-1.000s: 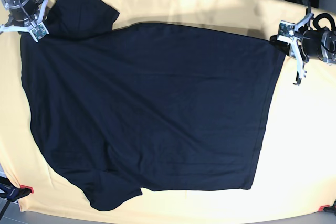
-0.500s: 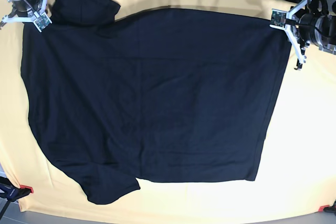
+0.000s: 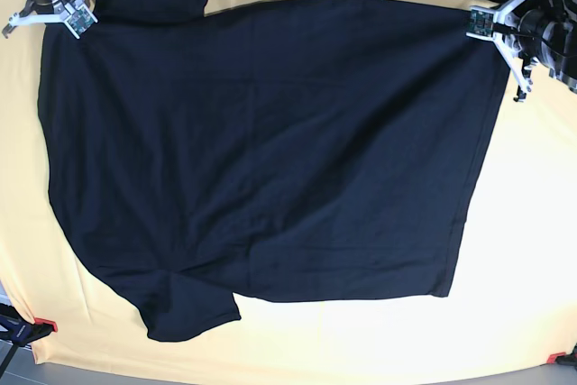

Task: Fold the T-shirt properly
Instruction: 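Lift the grasped shirt edge with both grippers and pull it toward the robot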

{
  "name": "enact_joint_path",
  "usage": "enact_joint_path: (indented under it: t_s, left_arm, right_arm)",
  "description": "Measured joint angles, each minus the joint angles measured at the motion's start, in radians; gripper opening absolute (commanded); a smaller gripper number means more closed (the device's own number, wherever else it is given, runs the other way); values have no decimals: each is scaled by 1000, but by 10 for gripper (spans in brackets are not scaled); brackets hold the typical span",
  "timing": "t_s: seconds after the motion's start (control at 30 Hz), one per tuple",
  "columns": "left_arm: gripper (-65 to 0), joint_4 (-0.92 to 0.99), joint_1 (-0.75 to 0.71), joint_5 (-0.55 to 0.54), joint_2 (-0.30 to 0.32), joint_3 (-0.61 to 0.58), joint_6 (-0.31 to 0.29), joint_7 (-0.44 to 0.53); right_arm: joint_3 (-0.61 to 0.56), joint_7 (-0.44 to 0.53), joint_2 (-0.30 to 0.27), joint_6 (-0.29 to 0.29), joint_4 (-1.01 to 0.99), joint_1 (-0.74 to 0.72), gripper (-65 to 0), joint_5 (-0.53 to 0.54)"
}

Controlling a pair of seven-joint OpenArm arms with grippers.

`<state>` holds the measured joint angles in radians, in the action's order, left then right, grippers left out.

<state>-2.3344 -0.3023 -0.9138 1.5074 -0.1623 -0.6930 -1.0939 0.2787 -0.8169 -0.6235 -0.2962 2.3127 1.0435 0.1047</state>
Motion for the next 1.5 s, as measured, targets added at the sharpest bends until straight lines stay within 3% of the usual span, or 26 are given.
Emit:
enact_joint_path:
  t_s: [0.17,0.4,0.7,0.97,1.2,1.4,1.5]
  left_arm:
    - [-650,-1,0,-17,0,0,0,-7]
    - [-650,-14,0,-145,0,0,0,-131]
    - [-650,-14,0,-270,0,0,0,-220]
    - [-650,-14,0,-283,0,0,0,-228]
    - [-650,-14,14,-198,0,2,0,-193]
    - [-650,-14,14,33,-14,2,0,-32]
    - [-650,-12,14,144,-67,2,-1,62]
  right_arm:
    - [0,3,0,26,19,58,-650,2]
    - [0,0,0,45,19,116,-650,1]
    - [0,-53,0,47,20,123,-650,1]
    - [0,-59,0,68,29,204,-650,-23]
    - [0,40,0,91,29,203,-650,-150]
    - [1,127,1,89,29,119,-650,-143]
    - [3,137,2,30,29,40,-650,-100]
